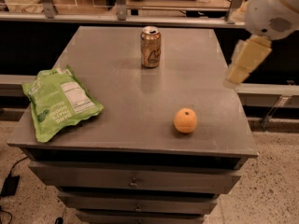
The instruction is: Move orange can near green rice chip bag
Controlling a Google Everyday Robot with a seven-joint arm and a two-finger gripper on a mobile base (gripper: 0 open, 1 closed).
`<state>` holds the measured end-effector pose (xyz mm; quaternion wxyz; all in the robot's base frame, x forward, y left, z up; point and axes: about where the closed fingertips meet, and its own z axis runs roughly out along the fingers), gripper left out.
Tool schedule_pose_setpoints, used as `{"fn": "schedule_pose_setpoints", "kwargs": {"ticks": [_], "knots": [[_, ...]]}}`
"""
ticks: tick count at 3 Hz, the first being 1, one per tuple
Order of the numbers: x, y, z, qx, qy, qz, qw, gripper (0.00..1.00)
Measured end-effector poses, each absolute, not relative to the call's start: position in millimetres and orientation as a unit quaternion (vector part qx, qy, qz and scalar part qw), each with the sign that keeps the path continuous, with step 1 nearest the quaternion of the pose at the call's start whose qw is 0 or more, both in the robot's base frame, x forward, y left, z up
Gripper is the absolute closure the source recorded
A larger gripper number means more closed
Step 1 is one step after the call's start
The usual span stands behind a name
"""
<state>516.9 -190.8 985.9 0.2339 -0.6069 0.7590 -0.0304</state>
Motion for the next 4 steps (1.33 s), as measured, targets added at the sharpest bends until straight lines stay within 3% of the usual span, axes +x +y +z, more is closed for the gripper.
{"fn": "schedule_pose_setpoints", "kwargs": {"ticks": [2,4], "knots": [[646.1,-132.3,990.7,-0.605,0.726,-0.014,0.326,0.00],[650.9,-120.1,982.9,-0.580,0.733,0.026,0.354,0.00]]}}
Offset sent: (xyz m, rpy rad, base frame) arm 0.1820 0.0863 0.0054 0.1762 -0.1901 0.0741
